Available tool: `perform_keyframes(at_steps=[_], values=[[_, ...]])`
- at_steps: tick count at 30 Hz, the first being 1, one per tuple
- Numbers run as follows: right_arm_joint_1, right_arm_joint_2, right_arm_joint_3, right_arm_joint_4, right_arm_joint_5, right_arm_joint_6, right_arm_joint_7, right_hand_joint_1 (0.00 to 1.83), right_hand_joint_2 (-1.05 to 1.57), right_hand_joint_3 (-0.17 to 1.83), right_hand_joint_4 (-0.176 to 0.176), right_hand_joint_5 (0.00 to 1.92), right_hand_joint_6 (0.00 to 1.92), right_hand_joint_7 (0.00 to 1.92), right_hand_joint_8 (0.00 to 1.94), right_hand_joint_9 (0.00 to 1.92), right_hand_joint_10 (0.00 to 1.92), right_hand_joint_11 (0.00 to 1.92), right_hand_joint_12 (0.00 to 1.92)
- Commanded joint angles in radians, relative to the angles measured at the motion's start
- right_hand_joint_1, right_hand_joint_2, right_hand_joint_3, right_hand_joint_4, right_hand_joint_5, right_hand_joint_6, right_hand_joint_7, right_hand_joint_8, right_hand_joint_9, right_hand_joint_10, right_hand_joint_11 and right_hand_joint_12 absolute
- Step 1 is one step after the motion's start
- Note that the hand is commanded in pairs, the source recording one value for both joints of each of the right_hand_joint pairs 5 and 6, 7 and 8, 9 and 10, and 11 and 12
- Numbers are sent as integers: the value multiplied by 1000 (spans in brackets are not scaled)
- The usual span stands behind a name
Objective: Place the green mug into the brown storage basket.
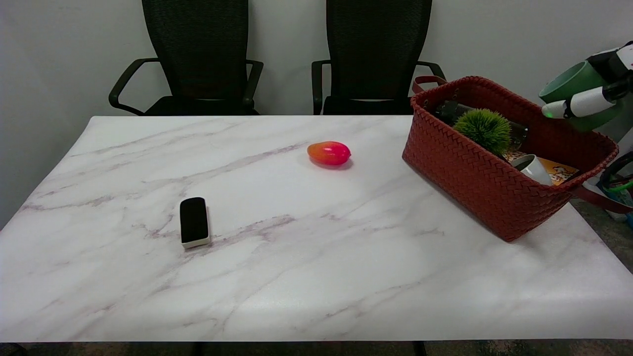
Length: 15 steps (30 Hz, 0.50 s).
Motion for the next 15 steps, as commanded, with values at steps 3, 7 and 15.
perform_keyframes(at_steps=[3,7,15], values=[[-68,-11,-22,69,-94,-69,-3,1291,808,570,0,671,671,1051,1051,1055,1055,842,842],[-62,-10,-39,82,-94,-69,-1,1293,801,572,0,659,659,1047,1047,1051,1051,834,834],[-64,-11,-84,103,-94,-69,-1,1294,787,576,0,644,644,1041,1041,1045,1045,830,830]])
